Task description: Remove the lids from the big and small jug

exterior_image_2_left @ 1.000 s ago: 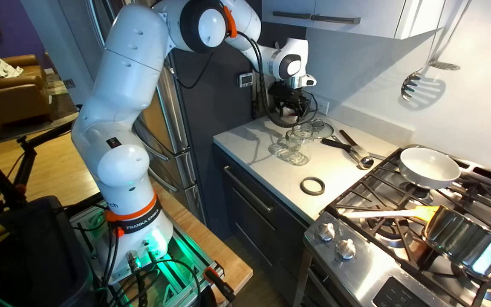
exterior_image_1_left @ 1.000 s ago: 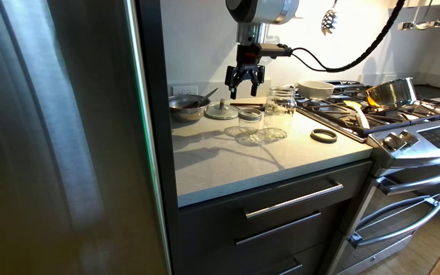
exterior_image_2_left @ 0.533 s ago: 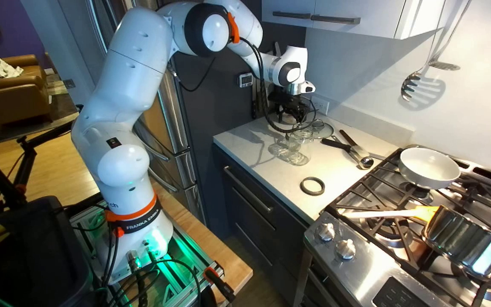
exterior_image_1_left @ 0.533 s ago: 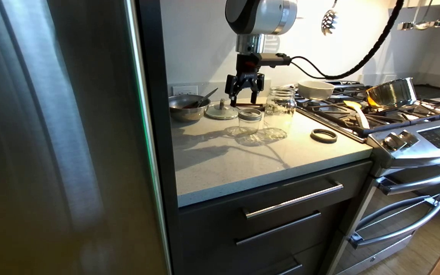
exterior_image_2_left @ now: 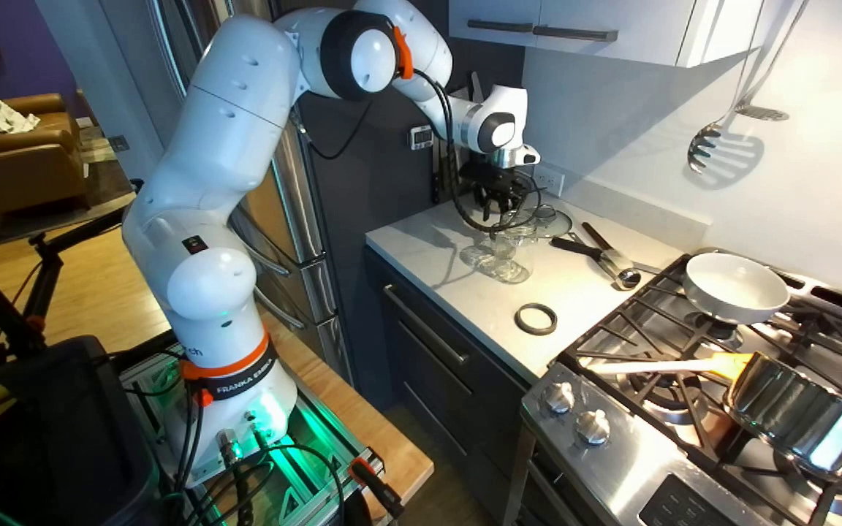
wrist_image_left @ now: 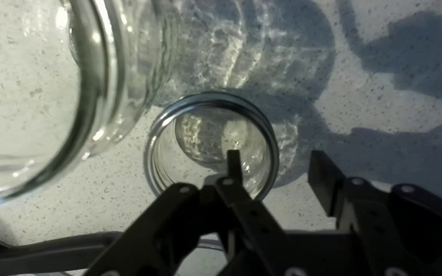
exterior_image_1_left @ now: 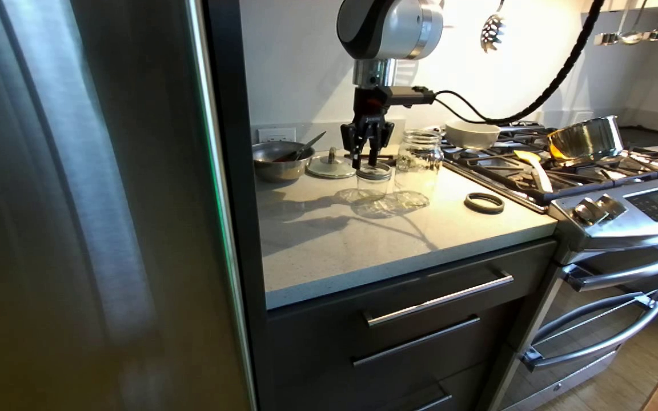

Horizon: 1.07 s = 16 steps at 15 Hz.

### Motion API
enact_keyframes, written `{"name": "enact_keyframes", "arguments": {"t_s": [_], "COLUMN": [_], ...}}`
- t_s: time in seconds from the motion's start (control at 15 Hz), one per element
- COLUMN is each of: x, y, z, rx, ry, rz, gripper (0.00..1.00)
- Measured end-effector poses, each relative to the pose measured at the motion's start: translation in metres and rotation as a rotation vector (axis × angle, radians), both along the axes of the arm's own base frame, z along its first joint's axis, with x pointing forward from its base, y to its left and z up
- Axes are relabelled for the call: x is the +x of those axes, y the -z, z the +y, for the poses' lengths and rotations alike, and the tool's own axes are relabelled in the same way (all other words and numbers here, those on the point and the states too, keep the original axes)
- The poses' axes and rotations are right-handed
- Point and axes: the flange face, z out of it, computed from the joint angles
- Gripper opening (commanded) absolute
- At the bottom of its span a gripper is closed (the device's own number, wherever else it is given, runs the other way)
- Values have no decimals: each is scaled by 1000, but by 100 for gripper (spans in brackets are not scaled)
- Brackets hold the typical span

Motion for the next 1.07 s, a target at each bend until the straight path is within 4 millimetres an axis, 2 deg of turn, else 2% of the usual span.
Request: {"name": "enact_keyframes", "arguments": {"t_s": [0.2,0.33,0.47,0.53,0.6,0.67,0.73,0.93,1.0,1.07], "x": [0,0,-1,-1,-1,-1,-1,1,1,1], "y": [2,5,9,10,11,12,12,10,10,9], "z": [0,0,0,0,0,0,0,1,1,1], "rx": [0,0,1,1,1,1,1,1,1,1], "ry": [0,0,0,-1,-1,-1,-1,-1,-1,-1], "rz": [2,6,12,14,15,16,16,12,11,10], "gripper": [68,55,48,38,35,32,36,37,35,28]}}
